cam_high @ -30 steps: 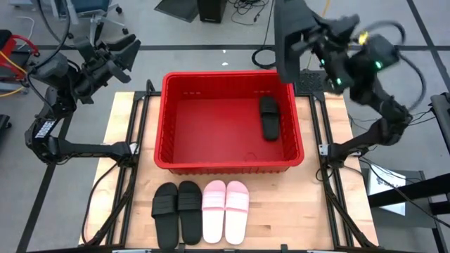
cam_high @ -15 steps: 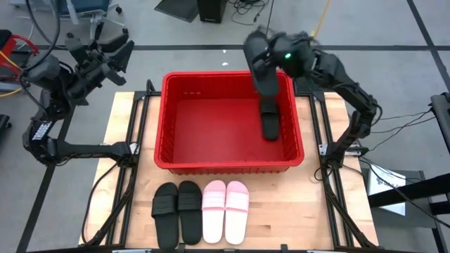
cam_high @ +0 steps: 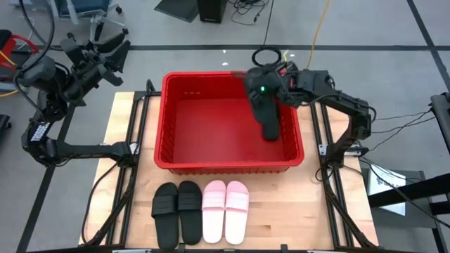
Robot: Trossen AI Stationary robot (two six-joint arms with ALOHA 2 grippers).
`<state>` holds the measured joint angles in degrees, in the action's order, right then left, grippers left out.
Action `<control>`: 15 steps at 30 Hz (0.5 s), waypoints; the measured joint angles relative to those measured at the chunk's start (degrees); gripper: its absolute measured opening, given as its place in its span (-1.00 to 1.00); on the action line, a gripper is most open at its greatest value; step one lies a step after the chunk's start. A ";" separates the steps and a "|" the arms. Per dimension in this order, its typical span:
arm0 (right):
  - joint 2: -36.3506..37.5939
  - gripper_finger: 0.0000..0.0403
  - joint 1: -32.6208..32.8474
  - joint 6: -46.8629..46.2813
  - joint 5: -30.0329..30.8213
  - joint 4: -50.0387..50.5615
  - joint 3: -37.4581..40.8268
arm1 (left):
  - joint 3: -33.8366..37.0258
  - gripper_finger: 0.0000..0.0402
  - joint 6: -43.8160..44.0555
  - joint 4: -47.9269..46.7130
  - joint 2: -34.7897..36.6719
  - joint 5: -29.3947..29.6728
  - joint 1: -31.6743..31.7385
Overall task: Pick and place slides into bin
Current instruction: Put the black slide into the red container
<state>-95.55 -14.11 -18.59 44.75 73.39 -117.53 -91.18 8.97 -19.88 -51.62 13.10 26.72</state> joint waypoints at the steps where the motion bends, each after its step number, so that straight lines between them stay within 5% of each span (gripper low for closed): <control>1: 0.63 -0.98 0.45 -0.70 0.12 -0.23 2.01 | 0.00 0.06 -0.02 0.00 0.00 0.00 0.00; 15: 15.59 -0.98 2.72 -12.46 -3.06 -21.99 40.33 | 0.00 0.06 -0.54 -0.07 0.05 -0.04 0.00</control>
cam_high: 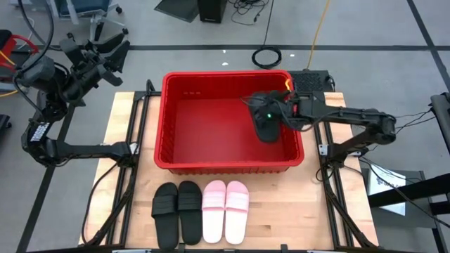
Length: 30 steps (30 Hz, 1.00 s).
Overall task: Pick and place slides into bin
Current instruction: Put the black slide into the red container
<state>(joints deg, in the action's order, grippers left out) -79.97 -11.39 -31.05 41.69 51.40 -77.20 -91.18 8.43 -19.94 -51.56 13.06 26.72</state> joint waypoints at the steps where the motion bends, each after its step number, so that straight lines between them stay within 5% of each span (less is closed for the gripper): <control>1: 0.78 -0.98 0.03 -1.06 -0.22 -0.28 1.85 | 0.00 0.06 -0.06 0.01 0.01 -0.01 -0.01; 12: 1.77 -0.98 1.64 -7.19 -5.75 -5.08 15.42 | 0.00 0.06 -0.28 0.04 0.01 -0.02 -0.02; 30: 1.93 -0.98 -0.28 -3.69 -0.94 -5.02 23.03 | 0.00 0.06 0.33 0.48 -0.01 0.04 0.00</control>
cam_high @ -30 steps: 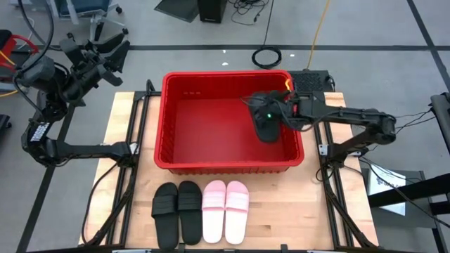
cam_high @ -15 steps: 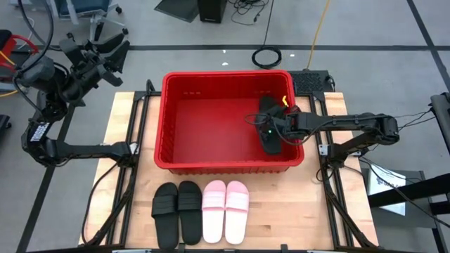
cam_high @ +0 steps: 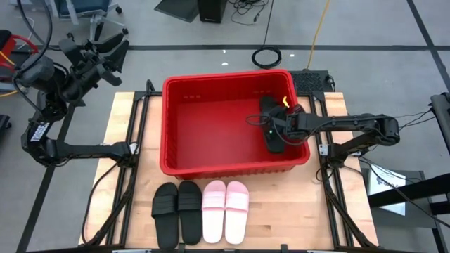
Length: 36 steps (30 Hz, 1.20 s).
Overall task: Pick and place slides into bin
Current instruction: Put the black slide into the red container
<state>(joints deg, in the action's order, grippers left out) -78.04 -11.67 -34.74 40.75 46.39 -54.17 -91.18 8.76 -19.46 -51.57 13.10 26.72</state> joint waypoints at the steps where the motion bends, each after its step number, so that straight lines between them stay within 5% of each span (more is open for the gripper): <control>1: 0.00 -0.98 -0.40 0.34 -0.02 0.18 0.02 | 0.00 0.06 0.33 0.01 0.02 0.00 0.00; 16: 0.25 -0.98 -7.47 15.87 -6.26 -1.97 0.11 | 0.04 0.06 0.32 0.11 0.02 0.36 0.00; 36: 0.87 -0.98 -5.87 15.86 -4.74 -5.73 7.49 | 0.04 0.06 0.76 0.74 0.37 0.50 0.00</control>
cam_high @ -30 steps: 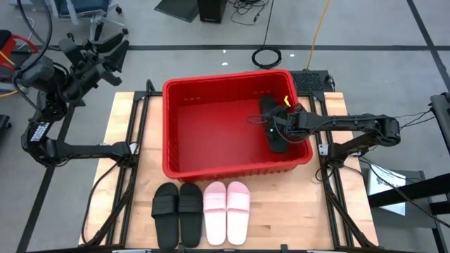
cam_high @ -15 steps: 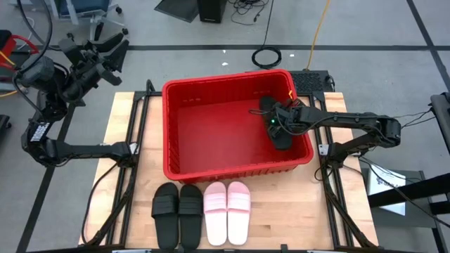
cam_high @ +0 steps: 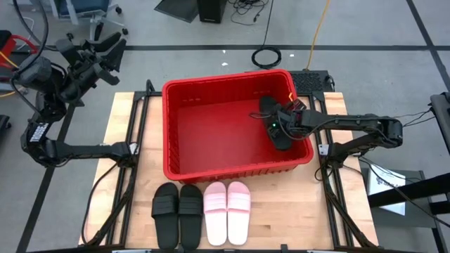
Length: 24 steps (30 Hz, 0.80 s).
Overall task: Pick and place slides into bin
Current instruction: Put the black slide into the red container
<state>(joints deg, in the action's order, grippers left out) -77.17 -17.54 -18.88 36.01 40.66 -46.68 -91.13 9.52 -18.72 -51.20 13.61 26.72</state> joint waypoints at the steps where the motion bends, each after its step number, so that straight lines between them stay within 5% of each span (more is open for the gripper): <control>1: 0.25 -0.98 0.16 0.32 0.01 -0.38 0.12 | 0.00 0.06 -0.01 0.15 0.00 0.00 0.00; 11: 3.59 -0.96 0.19 0.33 -3.60 -0.23 0.36 | 0.00 0.06 -0.37 1.93 -0.02 0.03 -0.02; 24: 5.57 -0.51 0.23 0.71 -6.54 4.48 0.31 | 0.00 0.06 -0.35 1.99 -0.04 0.07 0.00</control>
<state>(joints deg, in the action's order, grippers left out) -71.60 -17.31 -18.17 29.47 45.14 -46.37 -91.13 9.17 -16.73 -51.24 13.67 26.72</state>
